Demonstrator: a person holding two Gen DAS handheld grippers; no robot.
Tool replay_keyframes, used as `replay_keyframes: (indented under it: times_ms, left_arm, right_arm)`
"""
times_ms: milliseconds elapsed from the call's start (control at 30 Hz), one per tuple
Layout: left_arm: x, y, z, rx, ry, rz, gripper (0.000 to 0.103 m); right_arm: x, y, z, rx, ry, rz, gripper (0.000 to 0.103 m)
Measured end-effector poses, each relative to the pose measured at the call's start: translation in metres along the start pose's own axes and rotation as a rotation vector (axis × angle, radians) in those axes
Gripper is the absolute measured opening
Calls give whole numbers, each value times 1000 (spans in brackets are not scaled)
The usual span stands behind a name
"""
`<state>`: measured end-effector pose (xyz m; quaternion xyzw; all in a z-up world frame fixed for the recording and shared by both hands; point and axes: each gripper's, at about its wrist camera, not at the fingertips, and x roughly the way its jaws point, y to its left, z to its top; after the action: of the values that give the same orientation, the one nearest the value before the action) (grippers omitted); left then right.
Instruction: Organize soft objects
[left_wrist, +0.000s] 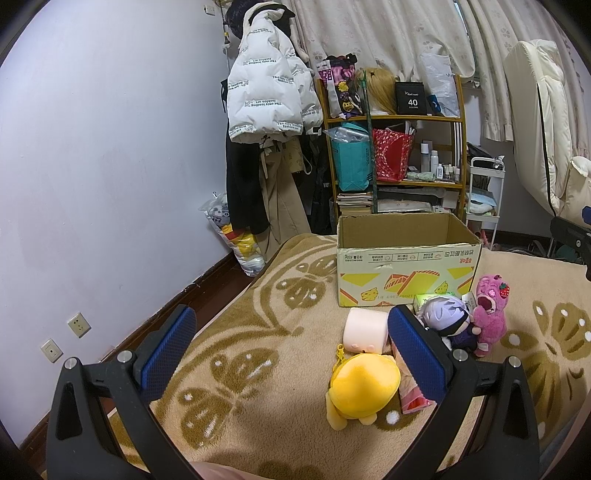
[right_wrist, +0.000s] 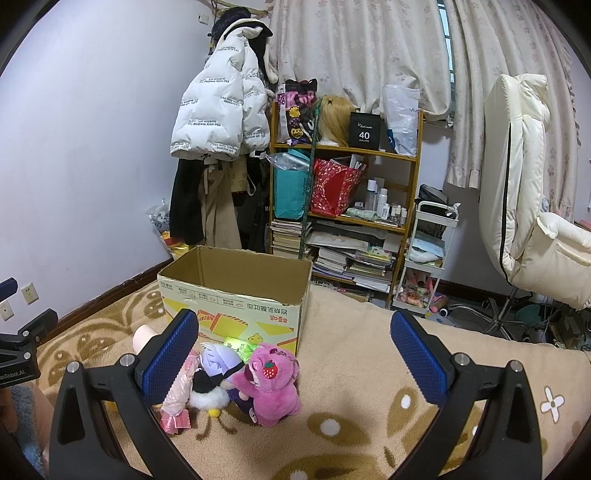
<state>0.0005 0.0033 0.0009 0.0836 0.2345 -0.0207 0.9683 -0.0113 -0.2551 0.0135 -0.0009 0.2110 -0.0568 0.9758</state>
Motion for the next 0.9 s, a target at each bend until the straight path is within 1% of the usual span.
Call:
replay_keyframes:
  times_ms: [900]
  left_arm:
    - [-1, -1, 1, 2, -1, 0, 103]
  right_arm:
    - [0, -1, -3, -1, 1, 0, 103]
